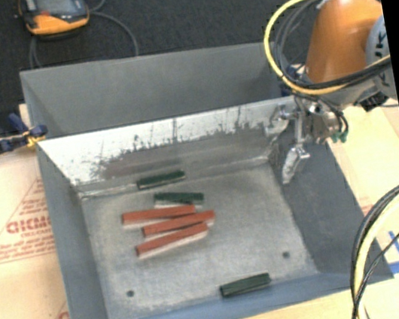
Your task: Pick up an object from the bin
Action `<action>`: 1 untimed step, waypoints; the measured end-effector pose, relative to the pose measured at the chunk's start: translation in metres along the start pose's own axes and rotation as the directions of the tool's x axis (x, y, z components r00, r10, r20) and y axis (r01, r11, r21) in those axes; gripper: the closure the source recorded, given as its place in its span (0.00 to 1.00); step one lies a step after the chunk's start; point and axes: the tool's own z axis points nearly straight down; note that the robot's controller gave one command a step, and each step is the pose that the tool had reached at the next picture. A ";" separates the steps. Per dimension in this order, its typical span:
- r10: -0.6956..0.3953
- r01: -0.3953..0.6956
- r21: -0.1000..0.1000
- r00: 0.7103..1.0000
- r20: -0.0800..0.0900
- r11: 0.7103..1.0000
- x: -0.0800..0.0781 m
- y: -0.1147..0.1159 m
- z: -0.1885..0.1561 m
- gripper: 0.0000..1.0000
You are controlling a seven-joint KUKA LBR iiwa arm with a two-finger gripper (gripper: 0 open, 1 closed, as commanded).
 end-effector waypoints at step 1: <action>0.000 0.000 0.000 1.000 0.000 1.000 0.000 0.000 0.000 0.00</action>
Offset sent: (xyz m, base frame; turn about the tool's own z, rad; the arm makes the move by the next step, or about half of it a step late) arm 0.0038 0.0822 -0.1119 0.0875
